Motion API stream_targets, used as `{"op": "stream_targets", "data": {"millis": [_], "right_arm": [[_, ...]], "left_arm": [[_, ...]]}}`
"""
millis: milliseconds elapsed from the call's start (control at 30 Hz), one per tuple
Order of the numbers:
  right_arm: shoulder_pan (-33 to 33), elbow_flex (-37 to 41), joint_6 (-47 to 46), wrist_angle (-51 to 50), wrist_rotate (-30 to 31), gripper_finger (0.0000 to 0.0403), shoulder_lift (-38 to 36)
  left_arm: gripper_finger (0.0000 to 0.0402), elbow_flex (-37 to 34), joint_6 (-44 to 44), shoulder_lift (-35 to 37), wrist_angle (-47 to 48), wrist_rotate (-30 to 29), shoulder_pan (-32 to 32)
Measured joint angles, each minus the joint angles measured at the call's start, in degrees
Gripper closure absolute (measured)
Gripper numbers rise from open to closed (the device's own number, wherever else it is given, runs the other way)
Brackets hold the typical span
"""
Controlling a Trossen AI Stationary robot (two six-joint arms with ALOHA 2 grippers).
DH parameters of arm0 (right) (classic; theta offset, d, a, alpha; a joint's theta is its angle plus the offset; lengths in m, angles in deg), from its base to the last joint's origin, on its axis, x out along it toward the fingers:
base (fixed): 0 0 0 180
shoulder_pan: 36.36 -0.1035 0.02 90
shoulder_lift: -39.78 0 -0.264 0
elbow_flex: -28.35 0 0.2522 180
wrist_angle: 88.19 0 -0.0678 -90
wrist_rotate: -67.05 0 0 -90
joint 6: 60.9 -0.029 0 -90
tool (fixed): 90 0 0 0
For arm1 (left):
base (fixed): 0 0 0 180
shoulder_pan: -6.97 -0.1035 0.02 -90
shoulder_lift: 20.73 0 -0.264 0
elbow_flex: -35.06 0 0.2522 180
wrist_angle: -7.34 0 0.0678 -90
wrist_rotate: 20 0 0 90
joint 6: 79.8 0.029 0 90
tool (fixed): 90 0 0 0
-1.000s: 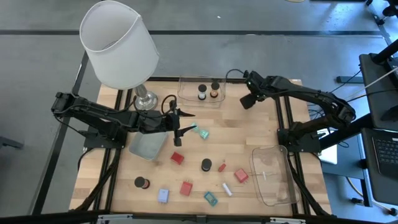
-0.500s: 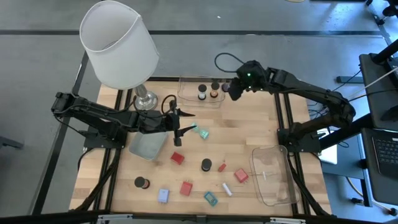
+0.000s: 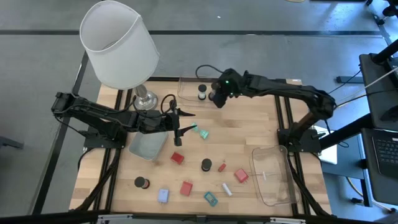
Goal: Pick & Place Office items
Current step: Put the purple hourglass into the top transparent bin
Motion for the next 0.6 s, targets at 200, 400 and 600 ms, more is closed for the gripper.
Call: {"op": "stream_targets", "data": {"millis": [200,400,600], "right_arm": [[0.73,0.02,1.12,0.59,-1.51,0.0189,3.79],[0.82,0.02,1.42,0.58,-0.06,0.0175,5.16],[0.82,0.04,1.40,1.44,-0.02,0.0191,6.25]], "left_arm": [[0.0203,0.00,0.04,0.00,0.00,0.00,0.02],[0.0203,0.00,0.20,0.00,0.01,0.00,0.00],[0.0203,0.00,0.14,0.00,0.02,0.00,0.00]]}}
